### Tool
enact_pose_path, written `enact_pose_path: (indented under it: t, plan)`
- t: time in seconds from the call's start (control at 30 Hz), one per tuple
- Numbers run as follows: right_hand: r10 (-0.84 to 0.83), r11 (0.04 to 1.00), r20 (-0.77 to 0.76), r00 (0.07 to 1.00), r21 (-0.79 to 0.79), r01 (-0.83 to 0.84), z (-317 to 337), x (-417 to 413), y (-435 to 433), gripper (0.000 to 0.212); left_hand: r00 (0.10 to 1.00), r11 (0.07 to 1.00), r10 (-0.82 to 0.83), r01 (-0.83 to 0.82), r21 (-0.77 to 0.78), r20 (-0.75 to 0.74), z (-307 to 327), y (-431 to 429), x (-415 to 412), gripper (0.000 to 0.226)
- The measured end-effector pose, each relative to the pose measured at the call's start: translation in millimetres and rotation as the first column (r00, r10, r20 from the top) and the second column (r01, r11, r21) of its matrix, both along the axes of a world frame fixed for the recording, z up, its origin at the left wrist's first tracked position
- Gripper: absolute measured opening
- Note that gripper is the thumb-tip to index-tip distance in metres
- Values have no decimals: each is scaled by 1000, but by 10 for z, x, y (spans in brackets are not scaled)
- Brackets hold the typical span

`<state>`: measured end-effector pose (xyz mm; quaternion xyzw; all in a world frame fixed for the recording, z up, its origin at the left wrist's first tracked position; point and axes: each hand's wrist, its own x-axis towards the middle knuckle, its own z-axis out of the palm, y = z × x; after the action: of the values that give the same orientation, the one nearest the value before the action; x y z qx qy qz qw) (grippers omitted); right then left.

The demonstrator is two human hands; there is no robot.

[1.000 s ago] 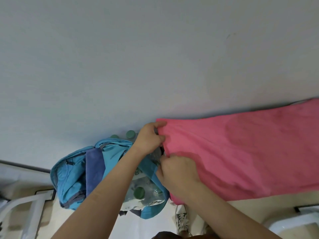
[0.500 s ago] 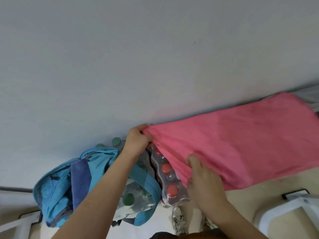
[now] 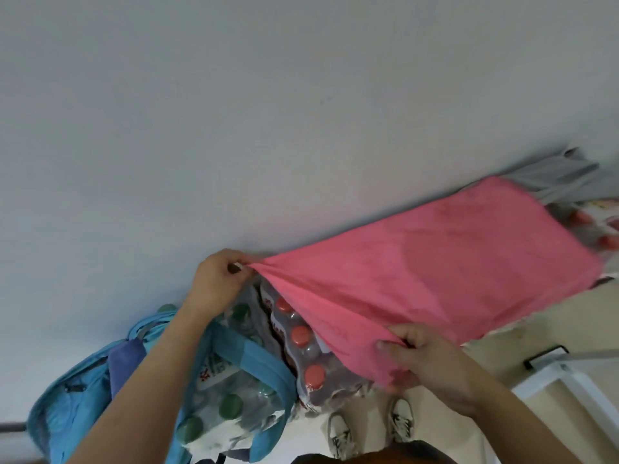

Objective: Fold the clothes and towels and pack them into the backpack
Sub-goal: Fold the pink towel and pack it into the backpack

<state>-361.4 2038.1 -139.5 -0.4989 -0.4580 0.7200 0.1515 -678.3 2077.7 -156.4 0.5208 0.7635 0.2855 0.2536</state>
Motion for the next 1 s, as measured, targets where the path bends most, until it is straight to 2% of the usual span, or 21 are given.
enact_pose_path:
  t: [0.07,0.13,0.2,0.27,0.33,0.43,0.53,0.57,0.63,0.67,0.73,0.9,1.0]
  plan:
    - [-133,989,-88,987,-71,127,6,47,-23,22,929,992,102,-122,34,356,17,41,16,17]
    - [-291,954,-171,941,-129,271,24,104,-52,37,807,984,96,-164,65,582,59,92,103,20]
    - [-426,902,-242,872,-194,387,9,196,-71,34,697,981,26,-154,114,717,127,162,250,20]
    - [-486,869,-247,838,-233,436,-7,315,-87,33,641,976,-24,-150,156,767,191,268,413,18]
    - [-520,853,-240,820,-200,482,2,439,-82,27,685,966,-47,-154,207,727,259,399,603,14]
    - [-611,788,-202,766,-60,613,55,630,-18,24,784,946,-79,-136,295,615,412,608,939,9]
    - [-710,676,-177,681,99,730,36,879,77,49,824,925,-121,-108,363,553,557,827,1319,7]
    - [-739,636,-153,656,164,754,29,960,107,47,837,921,-135,-92,379,531,593,908,1453,5]
    - [-793,548,-132,595,275,790,35,1120,183,18,865,915,-153,-59,399,479,631,1095,1734,3]
    - [-816,504,-119,566,334,797,30,1207,228,13,875,913,-160,-46,406,457,637,1199,1878,5]
    - [-835,460,-80,545,442,770,-7,1398,334,22,879,907,-182,-23,421,440,631,1416,2161,11]
    - [-874,370,-49,483,579,727,-76,1940,640,23,876,893,-268,69,446,401,587,1928,2876,17]
    - [-880,371,35,474,674,639,-178,2317,875,24,887,900,-286,119,420,363,490,2217,3277,15]
